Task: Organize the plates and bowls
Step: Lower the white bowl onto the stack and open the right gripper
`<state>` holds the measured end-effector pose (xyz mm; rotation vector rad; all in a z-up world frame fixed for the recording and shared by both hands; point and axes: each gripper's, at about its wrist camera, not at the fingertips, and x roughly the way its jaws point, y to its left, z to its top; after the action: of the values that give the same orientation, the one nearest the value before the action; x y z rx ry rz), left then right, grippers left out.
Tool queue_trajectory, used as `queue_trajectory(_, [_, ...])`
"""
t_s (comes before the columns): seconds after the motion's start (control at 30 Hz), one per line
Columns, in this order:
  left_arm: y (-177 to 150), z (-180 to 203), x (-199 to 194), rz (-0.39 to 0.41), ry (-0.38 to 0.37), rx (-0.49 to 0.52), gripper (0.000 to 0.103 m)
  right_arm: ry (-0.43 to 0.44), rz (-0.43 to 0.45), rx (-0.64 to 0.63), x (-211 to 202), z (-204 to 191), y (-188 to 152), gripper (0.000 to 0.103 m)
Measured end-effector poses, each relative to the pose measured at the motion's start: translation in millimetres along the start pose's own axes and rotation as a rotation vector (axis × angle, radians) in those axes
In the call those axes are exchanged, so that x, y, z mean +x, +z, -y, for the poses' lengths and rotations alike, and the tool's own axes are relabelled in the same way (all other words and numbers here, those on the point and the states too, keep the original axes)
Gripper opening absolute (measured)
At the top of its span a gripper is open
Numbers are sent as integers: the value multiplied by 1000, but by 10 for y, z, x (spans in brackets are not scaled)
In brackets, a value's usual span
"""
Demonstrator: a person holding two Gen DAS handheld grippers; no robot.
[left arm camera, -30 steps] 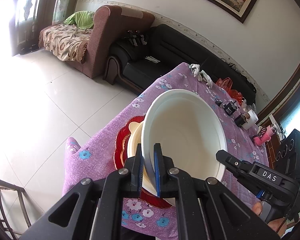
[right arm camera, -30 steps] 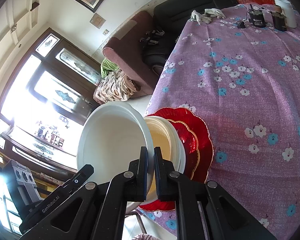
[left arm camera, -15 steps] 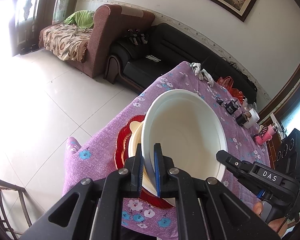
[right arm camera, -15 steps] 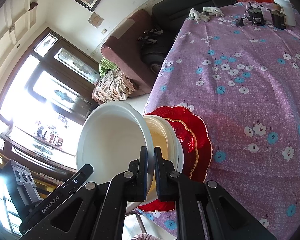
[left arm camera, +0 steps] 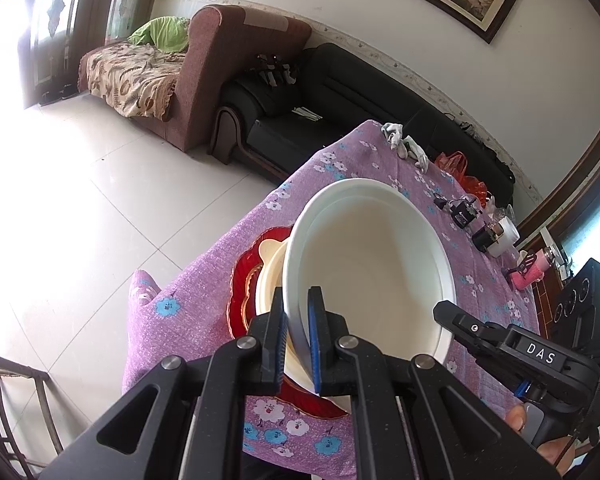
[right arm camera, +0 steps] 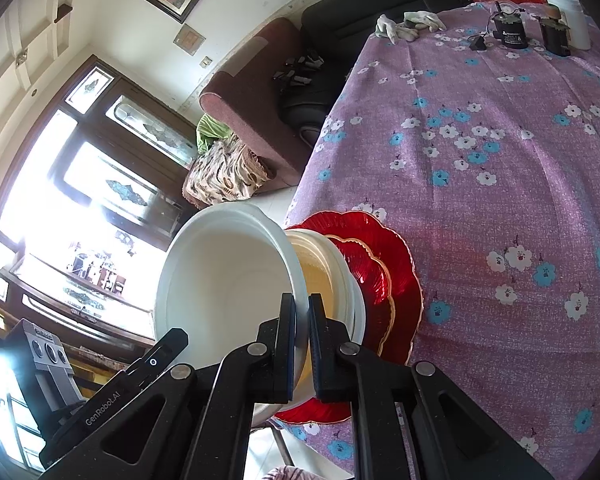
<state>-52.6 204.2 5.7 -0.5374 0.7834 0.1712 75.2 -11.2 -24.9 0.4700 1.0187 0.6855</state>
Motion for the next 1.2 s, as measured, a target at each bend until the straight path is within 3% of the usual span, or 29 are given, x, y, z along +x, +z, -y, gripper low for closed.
queue_trajectory(0.17, [20, 31, 36, -12, 10, 10, 12, -6, -4, 2, 11, 18, 6, 9])
queue_trajectory(0.3, [31, 40, 3, 8, 44, 18, 28, -11, -4, 0, 18, 16, 10, 10])
queue_trajectory(0.93, [101, 19, 26, 14, 58, 22, 30, -9, -12, 9, 99, 49, 46, 10])
queue_trajectory(1.2, [152, 8, -10, 25, 42, 8, 30, -69, 61, -70, -119, -97, 78, 10])
